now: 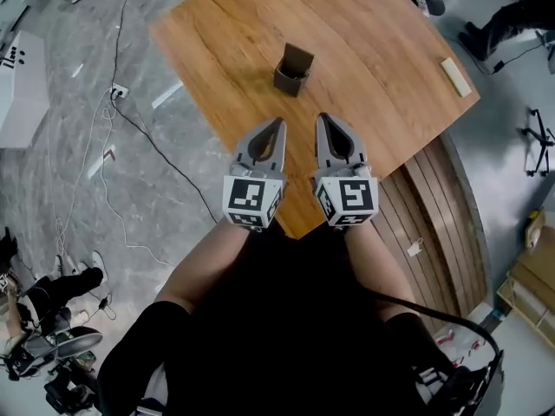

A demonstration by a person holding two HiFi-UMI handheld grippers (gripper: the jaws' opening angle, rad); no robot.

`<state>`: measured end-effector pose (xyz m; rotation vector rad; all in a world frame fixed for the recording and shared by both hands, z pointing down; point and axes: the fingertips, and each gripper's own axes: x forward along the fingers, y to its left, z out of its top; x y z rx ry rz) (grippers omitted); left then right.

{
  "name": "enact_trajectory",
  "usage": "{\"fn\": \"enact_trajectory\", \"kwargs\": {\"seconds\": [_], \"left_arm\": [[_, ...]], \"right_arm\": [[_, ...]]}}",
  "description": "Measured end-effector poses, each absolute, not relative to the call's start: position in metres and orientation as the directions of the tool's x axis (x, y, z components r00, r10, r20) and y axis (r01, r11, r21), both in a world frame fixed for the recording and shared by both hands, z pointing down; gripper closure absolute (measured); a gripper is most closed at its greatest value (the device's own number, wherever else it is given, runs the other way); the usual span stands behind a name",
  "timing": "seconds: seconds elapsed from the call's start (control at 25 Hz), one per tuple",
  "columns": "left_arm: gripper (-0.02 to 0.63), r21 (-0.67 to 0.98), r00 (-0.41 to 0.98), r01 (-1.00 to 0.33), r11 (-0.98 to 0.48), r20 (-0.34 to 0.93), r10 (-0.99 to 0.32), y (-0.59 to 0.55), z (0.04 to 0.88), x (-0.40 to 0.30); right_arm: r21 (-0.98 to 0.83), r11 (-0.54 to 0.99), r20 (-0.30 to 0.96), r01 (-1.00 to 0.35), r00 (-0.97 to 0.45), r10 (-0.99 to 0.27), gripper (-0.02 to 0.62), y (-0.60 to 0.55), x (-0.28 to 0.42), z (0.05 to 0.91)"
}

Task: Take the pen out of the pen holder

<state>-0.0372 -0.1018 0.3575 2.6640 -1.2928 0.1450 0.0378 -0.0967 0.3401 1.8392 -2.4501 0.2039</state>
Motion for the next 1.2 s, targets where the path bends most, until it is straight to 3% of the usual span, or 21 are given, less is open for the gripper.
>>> {"fn": "enact_trajectory", "kwargs": {"seconds": [0.48,0.84,1.04,1.2], "left_arm": [[0.606,0.140,0.590,-0.807,-0.574,0.236,-0.772,-0.179,0.411,-0.016],[0.605,0.142,0.577,-0.814,-0.563,0.302,-0.759,-0.229,0.466,-0.009],[0.605,0.168,0.568,-0.822,-0.545,0.332,-0.754,-0.244,0.488,-0.008],[0.606,0.184,0.567,-0.822,-0.540,0.355,-0.743,-0.247,0.509,-0.005]], "right_arm": [[-0.114,0.304,0.233,-0.946,-0.323,-0.917,0.581,-0.178,0.050,0.400],[-0.173,0.310,0.416,-0.935,-0.355,-0.837,0.580,-0.227,0.053,0.484],[-0.216,0.311,0.421,-0.926,-0.375,-0.826,0.577,-0.242,0.053,0.503],[-0.242,0.329,0.442,-0.913,-0.405,-0.800,0.534,-0.251,0.049,0.522]]}}
